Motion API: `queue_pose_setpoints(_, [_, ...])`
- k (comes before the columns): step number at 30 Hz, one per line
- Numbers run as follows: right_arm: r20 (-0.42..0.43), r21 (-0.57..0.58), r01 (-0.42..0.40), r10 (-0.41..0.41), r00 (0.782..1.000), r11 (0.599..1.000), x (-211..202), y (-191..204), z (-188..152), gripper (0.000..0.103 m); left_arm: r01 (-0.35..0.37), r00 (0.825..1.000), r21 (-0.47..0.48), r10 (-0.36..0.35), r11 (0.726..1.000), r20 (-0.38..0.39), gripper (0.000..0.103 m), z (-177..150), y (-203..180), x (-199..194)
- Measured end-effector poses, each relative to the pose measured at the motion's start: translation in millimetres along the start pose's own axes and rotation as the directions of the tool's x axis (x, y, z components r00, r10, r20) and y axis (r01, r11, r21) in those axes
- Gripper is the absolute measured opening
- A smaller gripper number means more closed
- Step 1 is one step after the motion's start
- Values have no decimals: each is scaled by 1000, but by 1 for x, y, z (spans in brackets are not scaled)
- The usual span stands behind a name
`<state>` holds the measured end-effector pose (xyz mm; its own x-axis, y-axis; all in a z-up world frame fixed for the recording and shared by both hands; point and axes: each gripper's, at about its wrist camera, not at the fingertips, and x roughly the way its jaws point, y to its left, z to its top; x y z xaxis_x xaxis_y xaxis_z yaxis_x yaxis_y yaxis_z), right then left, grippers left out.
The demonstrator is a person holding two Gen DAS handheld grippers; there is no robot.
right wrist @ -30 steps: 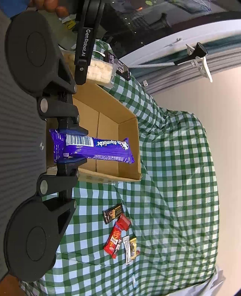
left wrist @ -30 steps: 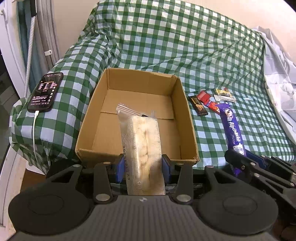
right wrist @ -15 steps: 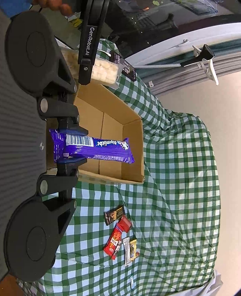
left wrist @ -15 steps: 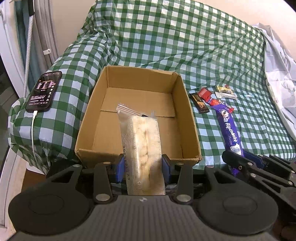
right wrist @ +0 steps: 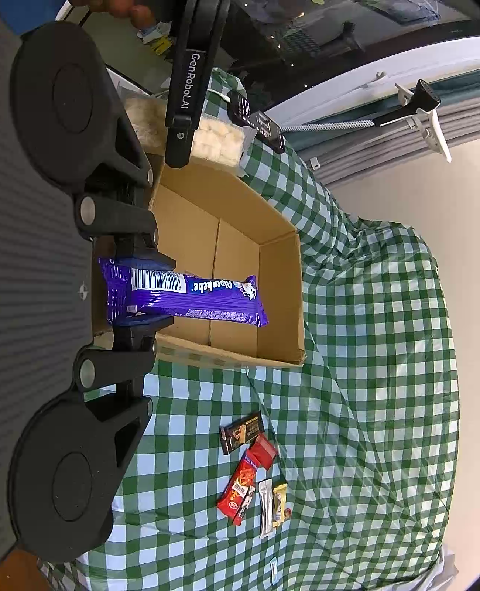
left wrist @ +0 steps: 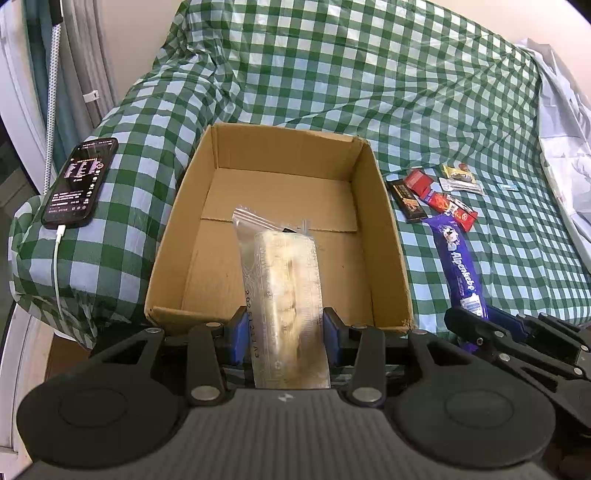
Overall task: Organize snacks
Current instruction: 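Carry the cracker pack and purple bar over the cardboard box with both tools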
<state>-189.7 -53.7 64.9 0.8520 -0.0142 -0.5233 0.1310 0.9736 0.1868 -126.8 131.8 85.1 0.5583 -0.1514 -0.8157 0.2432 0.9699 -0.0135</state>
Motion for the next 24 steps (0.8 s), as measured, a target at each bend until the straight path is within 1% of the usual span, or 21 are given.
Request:
queue_pose_setpoints(8, [-16, 9, -4, 4, 1000, 1000, 14, -5, 10, 26, -15, 1000, -10, 15, 1000, -2, 45, 15, 3, 12])
queue_pose_setpoints(15, [-37, 16, -11, 12, 999, 1000, 30, -6, 18, 26, -26, 999, -12, 26, 1000, -22, 45, 28, 9, 28])
queue_pose_setpoints(24, [-61, 13, -28, 28, 998, 1000, 65, -3, 32, 26, -53, 998, 21, 54, 998, -29, 45, 60, 9, 55])
